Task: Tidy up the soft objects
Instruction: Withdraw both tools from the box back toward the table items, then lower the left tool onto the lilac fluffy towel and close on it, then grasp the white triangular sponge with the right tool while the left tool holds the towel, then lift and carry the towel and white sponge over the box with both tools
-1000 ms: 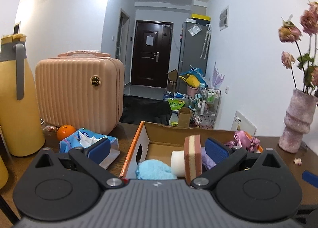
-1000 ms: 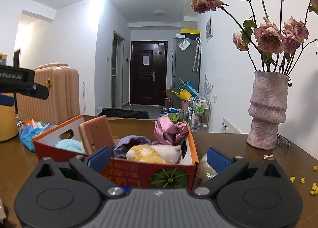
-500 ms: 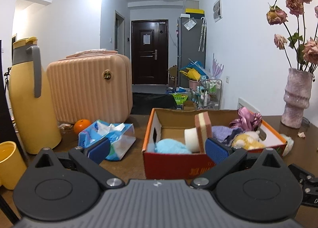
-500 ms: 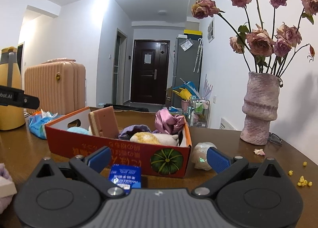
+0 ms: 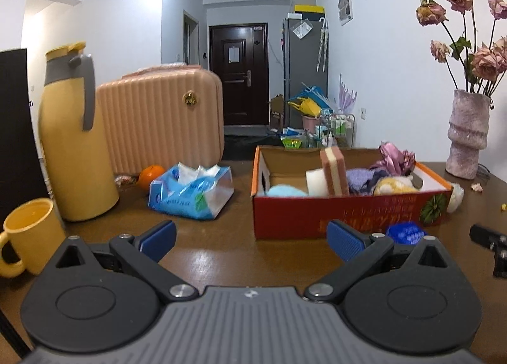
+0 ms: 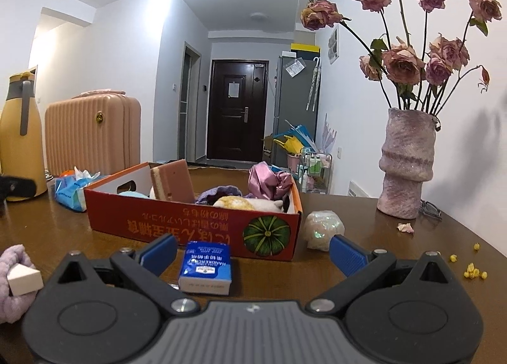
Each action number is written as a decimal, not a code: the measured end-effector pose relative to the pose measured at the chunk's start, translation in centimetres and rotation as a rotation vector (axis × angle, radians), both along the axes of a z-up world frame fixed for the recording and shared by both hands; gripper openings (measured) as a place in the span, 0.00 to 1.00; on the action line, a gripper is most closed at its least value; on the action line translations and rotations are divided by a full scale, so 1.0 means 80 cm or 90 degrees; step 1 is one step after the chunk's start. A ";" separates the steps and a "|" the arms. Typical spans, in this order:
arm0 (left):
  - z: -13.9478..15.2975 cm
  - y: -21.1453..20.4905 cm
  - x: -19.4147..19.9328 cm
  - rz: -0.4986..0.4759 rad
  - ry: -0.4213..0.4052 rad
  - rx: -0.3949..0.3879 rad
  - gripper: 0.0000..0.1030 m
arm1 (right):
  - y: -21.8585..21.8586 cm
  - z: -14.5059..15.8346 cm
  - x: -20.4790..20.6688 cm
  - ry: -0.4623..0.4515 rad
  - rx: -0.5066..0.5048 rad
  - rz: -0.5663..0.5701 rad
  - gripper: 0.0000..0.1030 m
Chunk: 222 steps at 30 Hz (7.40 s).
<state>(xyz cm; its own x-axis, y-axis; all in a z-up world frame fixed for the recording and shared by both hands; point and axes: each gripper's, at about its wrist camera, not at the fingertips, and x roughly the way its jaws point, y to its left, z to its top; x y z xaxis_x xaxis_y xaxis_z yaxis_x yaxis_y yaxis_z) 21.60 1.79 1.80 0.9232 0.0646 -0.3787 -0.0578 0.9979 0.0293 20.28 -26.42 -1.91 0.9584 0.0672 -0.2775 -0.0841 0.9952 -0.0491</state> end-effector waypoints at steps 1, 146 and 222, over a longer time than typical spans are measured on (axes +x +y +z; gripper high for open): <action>-0.003 0.002 -0.003 0.001 0.004 -0.001 1.00 | 0.000 -0.001 -0.002 0.001 0.001 -0.001 1.00; -0.063 -0.004 0.008 -0.041 0.100 -0.030 1.00 | 0.082 -0.013 0.008 0.122 0.056 0.134 0.27; -0.038 -0.041 0.020 0.006 0.027 -0.027 0.52 | 0.053 0.007 -0.018 -0.027 0.053 0.071 0.29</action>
